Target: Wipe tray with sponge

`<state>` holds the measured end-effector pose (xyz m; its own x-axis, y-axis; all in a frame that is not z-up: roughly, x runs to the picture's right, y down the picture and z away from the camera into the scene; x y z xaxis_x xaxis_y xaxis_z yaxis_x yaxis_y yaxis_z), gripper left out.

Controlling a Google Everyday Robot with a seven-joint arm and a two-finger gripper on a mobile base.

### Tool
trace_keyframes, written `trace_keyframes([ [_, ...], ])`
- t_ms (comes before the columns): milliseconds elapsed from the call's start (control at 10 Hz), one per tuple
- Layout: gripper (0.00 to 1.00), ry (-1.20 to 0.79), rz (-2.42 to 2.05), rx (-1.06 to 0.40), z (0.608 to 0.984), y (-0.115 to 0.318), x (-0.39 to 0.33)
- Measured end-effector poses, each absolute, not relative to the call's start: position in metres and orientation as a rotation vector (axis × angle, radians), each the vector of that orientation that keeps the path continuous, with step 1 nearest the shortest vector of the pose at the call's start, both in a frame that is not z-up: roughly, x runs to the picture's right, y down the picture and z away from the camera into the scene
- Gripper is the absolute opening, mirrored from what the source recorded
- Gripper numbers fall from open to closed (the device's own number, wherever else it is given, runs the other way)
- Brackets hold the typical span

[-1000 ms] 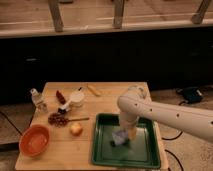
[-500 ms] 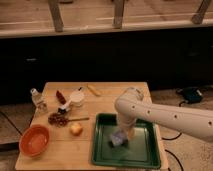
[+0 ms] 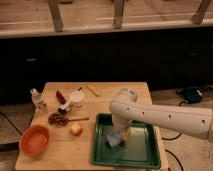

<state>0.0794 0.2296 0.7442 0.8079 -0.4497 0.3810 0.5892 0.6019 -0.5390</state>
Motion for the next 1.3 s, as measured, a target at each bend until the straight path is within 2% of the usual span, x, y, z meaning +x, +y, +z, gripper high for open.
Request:
trace_keyframes([
  [900, 0.05, -0.201, -0.521, -0.749, 0.764, 0.246, 0.117],
  [1300, 0.05, -0.161, -0.486, -0.707, 0.771, 0.212, 0.132],
])
